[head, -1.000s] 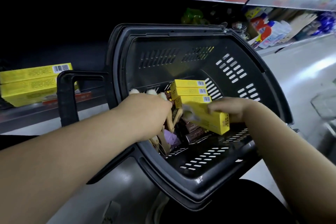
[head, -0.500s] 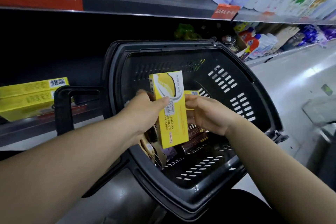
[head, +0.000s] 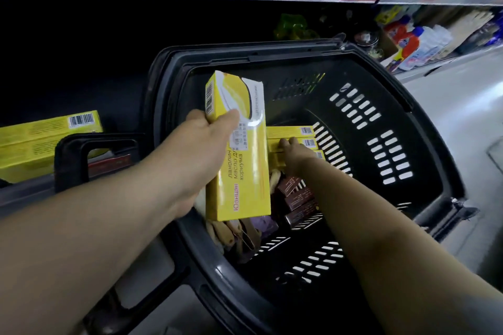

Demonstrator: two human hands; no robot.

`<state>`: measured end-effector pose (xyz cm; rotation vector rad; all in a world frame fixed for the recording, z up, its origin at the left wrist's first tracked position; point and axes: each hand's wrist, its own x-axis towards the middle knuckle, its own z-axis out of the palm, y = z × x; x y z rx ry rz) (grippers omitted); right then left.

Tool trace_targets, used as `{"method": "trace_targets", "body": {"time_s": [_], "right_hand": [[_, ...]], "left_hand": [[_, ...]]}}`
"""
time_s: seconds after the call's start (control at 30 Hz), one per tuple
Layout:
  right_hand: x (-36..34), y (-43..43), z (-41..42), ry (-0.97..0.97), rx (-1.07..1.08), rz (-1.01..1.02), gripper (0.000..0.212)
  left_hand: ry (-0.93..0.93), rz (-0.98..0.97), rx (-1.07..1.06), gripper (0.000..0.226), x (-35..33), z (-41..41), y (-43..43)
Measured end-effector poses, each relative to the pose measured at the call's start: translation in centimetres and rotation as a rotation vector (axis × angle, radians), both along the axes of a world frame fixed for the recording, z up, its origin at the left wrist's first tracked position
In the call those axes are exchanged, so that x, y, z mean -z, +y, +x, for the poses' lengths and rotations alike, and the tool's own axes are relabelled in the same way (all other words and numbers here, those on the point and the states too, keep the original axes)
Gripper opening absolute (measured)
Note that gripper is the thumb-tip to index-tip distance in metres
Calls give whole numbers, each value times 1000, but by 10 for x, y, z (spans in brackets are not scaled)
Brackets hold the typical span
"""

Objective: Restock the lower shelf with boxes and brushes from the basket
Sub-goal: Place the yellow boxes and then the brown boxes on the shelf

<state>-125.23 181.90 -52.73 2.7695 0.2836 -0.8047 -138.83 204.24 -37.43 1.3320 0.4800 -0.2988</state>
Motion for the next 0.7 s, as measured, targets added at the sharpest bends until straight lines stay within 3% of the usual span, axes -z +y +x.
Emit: {"method": "trace_targets", "body": {"time_s": [0.1,0.3,0.37,0.47,0.63,0.7], "right_hand": [[15,1,-7,-180,-176,-46,49],[4,0,-1,-120,-231,-81,56],[-21,4,2,-129,-100,76,53],[-86,10,6,-138,209,473,39],[-192,20,-34,186,609,1166,20],[-210,26,-54,261,783,1272,34]], "left_hand": [[-4,0,25,32,0,-1,3],[23,-18,34,36,-5,-3,5],[48,-52,30,35,-8,-4,4],[66,-93,-8,34,-13,-5,5],[27,-29,-107,33,-23,-10,13],[18,-38,-124,31,-27,-14,17]]}}
